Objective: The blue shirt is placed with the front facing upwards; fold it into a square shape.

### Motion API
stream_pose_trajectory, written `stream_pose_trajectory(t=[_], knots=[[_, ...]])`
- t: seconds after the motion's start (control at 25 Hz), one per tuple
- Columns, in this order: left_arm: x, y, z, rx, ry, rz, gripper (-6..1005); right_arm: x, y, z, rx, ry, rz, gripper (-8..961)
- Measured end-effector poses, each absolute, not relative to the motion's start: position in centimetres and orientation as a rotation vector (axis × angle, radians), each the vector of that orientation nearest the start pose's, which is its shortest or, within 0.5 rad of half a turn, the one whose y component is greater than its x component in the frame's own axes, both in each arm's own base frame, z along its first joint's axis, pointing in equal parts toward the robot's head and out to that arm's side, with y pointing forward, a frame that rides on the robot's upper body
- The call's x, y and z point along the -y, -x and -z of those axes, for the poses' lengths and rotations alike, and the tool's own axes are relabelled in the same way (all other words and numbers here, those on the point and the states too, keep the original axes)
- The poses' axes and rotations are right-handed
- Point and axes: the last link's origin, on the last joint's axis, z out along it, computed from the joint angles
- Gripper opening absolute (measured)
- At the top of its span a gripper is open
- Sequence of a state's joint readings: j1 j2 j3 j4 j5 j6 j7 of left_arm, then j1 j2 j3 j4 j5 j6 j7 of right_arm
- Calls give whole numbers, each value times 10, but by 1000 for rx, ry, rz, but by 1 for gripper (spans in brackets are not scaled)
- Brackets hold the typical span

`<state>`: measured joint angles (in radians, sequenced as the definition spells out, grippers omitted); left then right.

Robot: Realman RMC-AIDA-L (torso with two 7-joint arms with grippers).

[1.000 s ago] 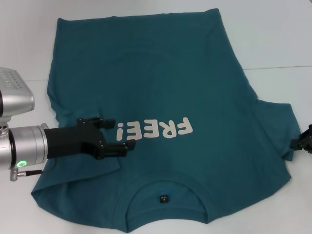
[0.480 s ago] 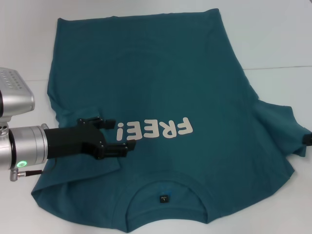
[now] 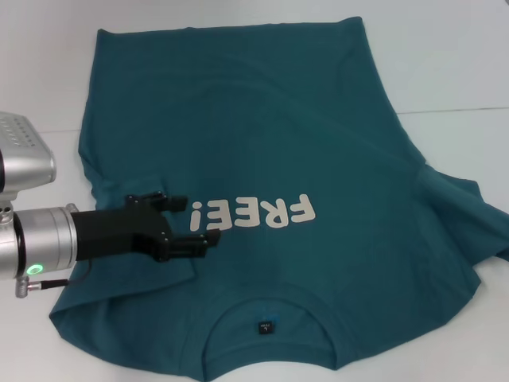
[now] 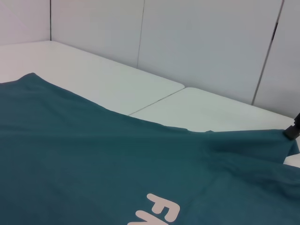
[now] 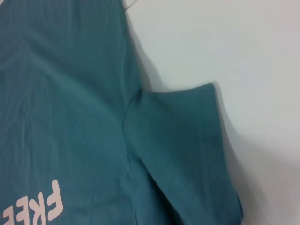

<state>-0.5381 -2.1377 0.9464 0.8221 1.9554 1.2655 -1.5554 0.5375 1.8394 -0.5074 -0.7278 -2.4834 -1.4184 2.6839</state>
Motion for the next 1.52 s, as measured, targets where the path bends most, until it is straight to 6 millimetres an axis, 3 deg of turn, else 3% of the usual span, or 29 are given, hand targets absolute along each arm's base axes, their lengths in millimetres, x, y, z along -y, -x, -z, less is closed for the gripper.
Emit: stream_pose_trajectory(t=[0.48,0.76,1.12,1.52], knots=[[-365,224,25,609,2630,552,905,-325,-365,-157,-2028,1676,-356,26],[-362,226,21,634,2603,604,907,-323,-360,-168,-2002,1703,-351,28],[-362,228,21,623,2600,595,905,-341,-341,-166,-1981,1765,-273,30],[-361,227,22,618,2604,599,906,-372,-300,-154,-1939,1870,-149,33]])
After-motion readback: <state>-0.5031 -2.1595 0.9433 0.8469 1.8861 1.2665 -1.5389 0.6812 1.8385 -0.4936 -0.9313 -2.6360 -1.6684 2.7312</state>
